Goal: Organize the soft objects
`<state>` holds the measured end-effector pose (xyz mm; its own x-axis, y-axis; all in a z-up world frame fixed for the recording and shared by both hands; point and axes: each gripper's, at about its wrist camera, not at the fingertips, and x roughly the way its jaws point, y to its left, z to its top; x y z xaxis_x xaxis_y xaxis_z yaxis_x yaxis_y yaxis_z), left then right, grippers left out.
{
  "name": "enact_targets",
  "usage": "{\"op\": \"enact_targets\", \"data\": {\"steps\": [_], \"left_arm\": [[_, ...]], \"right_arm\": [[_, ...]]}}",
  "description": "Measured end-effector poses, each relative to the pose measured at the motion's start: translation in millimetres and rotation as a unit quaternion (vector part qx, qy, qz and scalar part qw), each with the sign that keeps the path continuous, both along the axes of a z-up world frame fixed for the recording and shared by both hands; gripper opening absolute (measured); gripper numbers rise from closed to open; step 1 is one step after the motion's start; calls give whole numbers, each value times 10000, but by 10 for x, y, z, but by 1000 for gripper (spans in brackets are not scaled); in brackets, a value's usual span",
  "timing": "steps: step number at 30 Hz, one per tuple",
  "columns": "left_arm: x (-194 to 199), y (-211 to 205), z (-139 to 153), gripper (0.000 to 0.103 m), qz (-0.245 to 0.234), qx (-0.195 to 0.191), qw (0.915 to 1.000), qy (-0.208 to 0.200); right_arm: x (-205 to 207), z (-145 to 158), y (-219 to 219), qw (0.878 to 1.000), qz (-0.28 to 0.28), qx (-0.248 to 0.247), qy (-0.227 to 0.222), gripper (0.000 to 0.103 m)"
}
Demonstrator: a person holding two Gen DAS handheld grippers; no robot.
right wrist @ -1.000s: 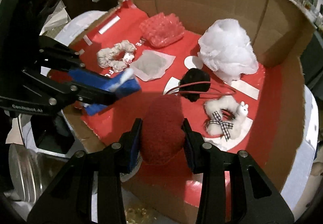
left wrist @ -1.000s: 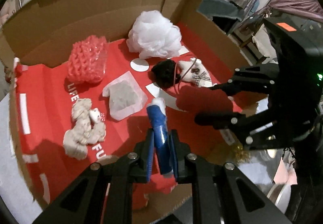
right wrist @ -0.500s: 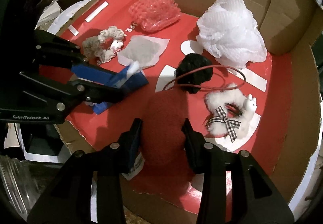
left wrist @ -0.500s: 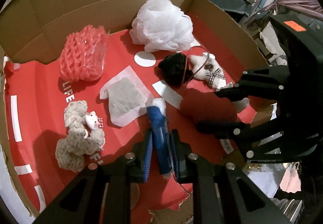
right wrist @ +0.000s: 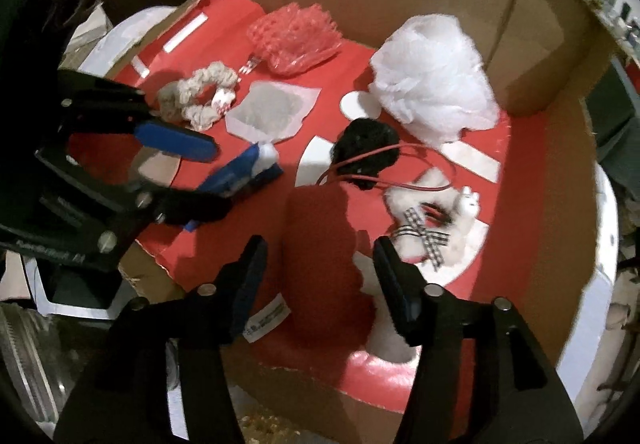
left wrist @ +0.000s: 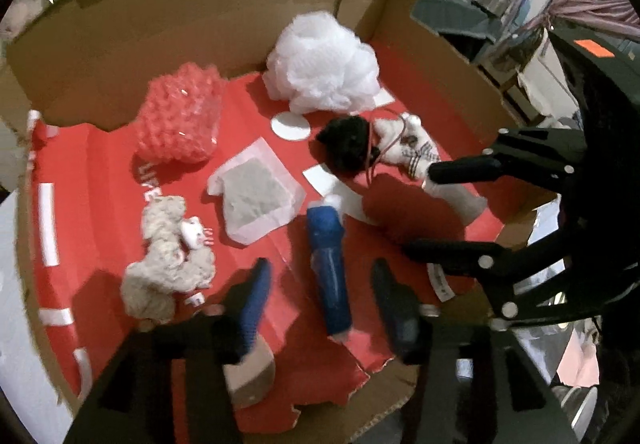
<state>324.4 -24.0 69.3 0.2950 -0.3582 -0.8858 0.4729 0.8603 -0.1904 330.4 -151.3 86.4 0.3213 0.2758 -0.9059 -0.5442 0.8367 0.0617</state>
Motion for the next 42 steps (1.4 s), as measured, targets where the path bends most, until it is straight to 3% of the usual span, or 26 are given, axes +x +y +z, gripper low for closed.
{"op": "enact_targets", "data": {"steps": [4,10,19,34,42], "left_arm": [[-124,88,130,77,292,15,9990,-335],[-306,238,246,96,983,85,9920,-791],[-442,415,181,99,1774,306,9799,-861],[-534,429,-20,99,2085,507,9754,-511],[-546,433,-26,99,2109,635,9737,-579]], "right_arm": [[-95,135,-68,9988,-433,8,-224,75],[-247,192,-155,9930,-1130,-65,-339,76],[-386,97,-219,9857,-1678,144,-111,76],[-456,-5,-240,9811,-1917,260,45,76],[-479,-28,-266,9803,-1961,231,16,76]]}}
